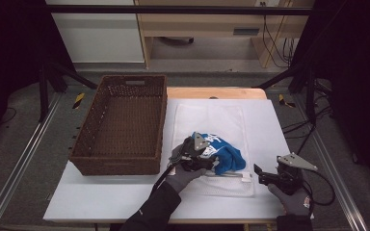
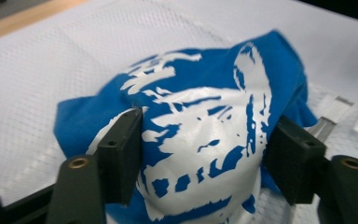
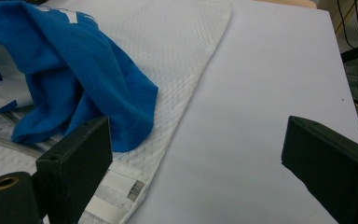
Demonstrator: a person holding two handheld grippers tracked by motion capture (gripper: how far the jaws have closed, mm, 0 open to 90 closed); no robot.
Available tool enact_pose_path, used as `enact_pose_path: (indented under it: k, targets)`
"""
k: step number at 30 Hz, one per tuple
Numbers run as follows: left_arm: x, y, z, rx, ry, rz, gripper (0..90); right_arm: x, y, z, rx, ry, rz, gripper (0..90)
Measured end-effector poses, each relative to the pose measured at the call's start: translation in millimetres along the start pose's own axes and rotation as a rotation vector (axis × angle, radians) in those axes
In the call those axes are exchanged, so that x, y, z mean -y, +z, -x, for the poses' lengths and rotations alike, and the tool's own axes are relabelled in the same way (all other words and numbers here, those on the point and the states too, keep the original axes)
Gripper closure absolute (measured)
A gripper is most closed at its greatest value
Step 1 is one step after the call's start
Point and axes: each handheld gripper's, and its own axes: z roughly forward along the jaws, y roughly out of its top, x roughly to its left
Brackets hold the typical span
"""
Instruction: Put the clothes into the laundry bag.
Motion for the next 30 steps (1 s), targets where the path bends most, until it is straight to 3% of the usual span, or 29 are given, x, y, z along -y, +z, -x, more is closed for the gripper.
enact_pose_path:
  k: [3, 6, 10, 13, 17, 23, 25, 30]
  targets:
    - [-1.6, -11.3, -1.2, 0.007, 0.002, 0.009, 28.8, -1.2, 0.3, -2.1, -0.001, -0.009, 0.003, 8.8]
    - [-0.5, -39.5, -2.6, 0.005, 0.004, 0.049, 31.1, -4.6, -0.8, -5.9, -0.009, -0.014, 0.010, 8.8]
    - [4.9, -56.8, -2.9, -0.005, -0.002, 0.057, 39.3, -11.8, -1.9, -13.9, -0.032, -0.022, 0.023, 8.7]
    - [20.7, -69.0, -1.2, -0.002, -0.006, 0.043, 48.6, -17.4, -1.1, -20.9, -0.048, -0.040, 0.032, 8.7]
    - [34.1, -71.6, 1.6, -0.014, 0.005, 0.013, 59.0, -21.3, 1.5, -28.2, -0.074, -0.044, 0.034, 8.4]
    - [59.6, -68.2, 5.4, -0.008, -0.018, -0.018, 79.5, -27.0, 11.6, -43.7, -0.103, -0.065, 0.015, 7.7]
    - [70.5, -61.6, 5.7, -0.001, -0.035, -0.039, 84.2, -32.1, 18.1, -52.2, -0.117, -0.071, 0.014, 7.5]
    - [79.5, -51.9, 12.1, 0.000, -0.029, -0.061, 89.8, -38.1, 28.2, -66.4, -0.134, -0.089, 0.024, 6.0]
